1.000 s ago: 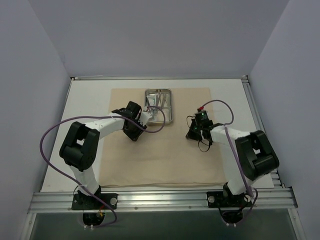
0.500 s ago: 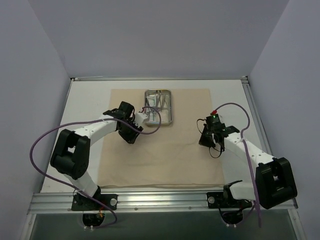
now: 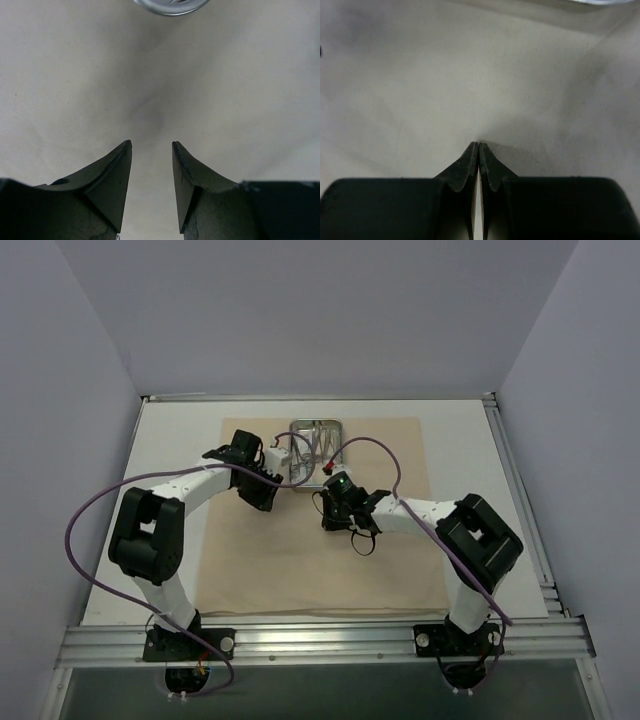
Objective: Open and lay out the surgical kit
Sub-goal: Smooth out the surgical kit at the center of the board.
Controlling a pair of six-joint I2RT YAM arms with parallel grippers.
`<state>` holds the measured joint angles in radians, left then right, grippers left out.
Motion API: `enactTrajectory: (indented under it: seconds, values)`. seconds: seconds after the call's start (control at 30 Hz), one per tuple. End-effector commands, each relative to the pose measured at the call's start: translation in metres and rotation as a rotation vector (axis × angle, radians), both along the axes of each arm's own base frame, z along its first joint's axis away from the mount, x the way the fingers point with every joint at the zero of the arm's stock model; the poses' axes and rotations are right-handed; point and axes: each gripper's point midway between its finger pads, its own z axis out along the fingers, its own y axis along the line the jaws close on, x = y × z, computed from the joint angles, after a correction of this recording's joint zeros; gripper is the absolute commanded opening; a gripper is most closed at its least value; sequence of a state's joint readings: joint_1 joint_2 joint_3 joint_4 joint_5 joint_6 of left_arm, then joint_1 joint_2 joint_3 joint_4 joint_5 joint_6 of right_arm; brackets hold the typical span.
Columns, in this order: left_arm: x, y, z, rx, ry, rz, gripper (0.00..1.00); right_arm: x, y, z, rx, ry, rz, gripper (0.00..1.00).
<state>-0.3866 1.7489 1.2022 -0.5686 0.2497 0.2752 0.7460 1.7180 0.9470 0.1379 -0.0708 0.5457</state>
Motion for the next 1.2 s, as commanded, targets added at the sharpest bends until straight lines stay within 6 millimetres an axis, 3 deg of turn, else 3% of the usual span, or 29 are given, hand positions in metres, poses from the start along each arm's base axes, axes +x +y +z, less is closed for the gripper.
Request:
enactTrajectory:
  seconds: [0.0,0.03,0.17,0.2,0.3,0.47,0.5,0.53,0.67,0.8,0.9,0.97,1.07,1.17]
  values:
    - [0.007,0.008,-0.009,-0.007,0.027,0.068,0.47,-0.006,-0.006,-0.017,-0.105,-0.015,0.032,0.00]
    - [0.006,0.010,-0.013,0.000,0.037,0.074,0.47,-0.015,-0.012,-0.031,-0.143,0.020,0.044,0.00]
    - [0.004,0.018,-0.027,0.015,0.075,0.101,0.47,-0.050,-0.021,-0.053,-0.240,0.103,0.121,0.00]
    - [0.005,0.022,-0.032,0.018,0.088,0.114,0.47,-0.069,-0.019,-0.056,-0.264,0.132,0.168,0.00]
    - [0.006,0.032,-0.038,0.009,0.119,0.152,0.47,-0.119,-0.029,-0.052,-0.324,0.219,0.257,0.00]
    - [0.009,0.045,-0.041,0.001,0.128,0.185,0.47,-0.191,-0.049,-0.051,-0.317,0.435,0.238,0.00]
    - [0.009,0.046,-0.040,0.000,0.122,0.177,0.47,-0.208,-0.061,-0.054,-0.338,0.484,0.232,0.00]
    - [0.008,0.046,-0.038,-0.004,0.118,0.169,0.47,-0.225,-0.059,-0.049,-0.322,0.508,0.264,0.00]
    - [0.002,0.047,-0.029,-0.012,0.099,0.140,0.48,-0.256,-0.073,-0.038,-0.362,0.574,0.269,0.00]
    - [-0.006,0.046,-0.012,-0.024,0.062,0.087,0.48,-0.258,-0.077,-0.017,-0.365,0.579,0.271,0.00]
    - [-0.016,0.042,0.011,-0.061,0.023,0.025,0.49,-0.239,-0.057,-0.001,-0.342,0.492,0.300,0.00]
    - [-0.023,0.044,0.020,-0.061,0.020,0.021,0.50,-0.226,-0.033,0.010,-0.285,0.424,0.338,0.00]
    - [-0.027,0.053,0.021,-0.032,0.015,0.034,0.50,-0.210,-0.006,0.014,-0.247,0.353,0.377,0.00]
    - [-0.034,0.057,0.020,-0.022,0.033,0.030,0.50,-0.192,0.005,0.017,-0.257,0.278,0.364,0.00]
